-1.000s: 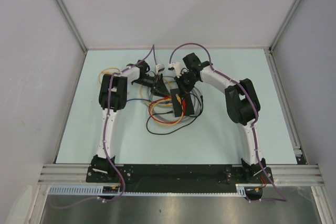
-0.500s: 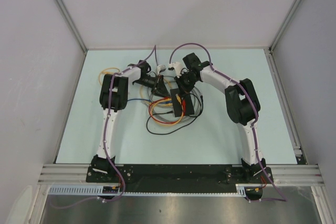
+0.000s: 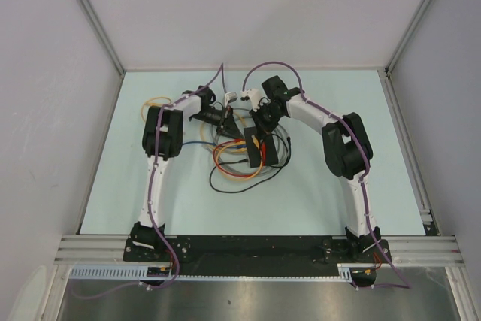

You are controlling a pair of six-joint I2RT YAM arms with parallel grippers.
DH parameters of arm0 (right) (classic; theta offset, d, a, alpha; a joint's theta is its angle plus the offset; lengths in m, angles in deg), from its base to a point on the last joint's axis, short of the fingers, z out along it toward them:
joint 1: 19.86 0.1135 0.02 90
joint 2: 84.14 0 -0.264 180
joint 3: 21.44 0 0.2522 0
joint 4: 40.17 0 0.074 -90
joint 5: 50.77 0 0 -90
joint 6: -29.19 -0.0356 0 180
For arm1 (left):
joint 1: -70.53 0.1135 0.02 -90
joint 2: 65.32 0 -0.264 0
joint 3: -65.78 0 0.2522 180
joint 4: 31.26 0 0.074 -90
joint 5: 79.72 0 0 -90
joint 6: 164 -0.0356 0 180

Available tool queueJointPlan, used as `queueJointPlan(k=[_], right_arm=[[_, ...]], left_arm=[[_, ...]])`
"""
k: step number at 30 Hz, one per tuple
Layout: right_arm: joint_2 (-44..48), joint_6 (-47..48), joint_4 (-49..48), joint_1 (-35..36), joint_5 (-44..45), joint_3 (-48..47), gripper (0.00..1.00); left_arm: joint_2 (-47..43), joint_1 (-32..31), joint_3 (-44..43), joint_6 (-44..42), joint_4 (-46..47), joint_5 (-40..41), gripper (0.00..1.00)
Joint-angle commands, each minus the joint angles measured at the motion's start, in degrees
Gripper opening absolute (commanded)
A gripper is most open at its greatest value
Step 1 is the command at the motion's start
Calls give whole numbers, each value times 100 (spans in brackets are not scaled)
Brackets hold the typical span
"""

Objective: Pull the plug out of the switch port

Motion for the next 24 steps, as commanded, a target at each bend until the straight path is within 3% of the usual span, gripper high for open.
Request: queueJointPlan(k=[1,7,13,16,19,24], right_arm=[[-578,177,555,-30,720,409,2],[-587,195,555,-3,738,400,2],[-648,186,564,-30,685,356,2],[-709,168,572,-47,641,295,2],[-727,151,564,-82,624,251,2],[-710,116,564,-118,606,233,2]], left_arm=[[-73,170,-132,-269,-95,289,0],[-222,196,113,-768,-481,123,0],[-108,486,-395,-2093,-1902,-256,0],[-29,495,-905,-2736,-2615,-72,0],[59,478,-1283,-2817,-2924,25,0],[-591,293,-1240,-2765,-2855,-125,0]])
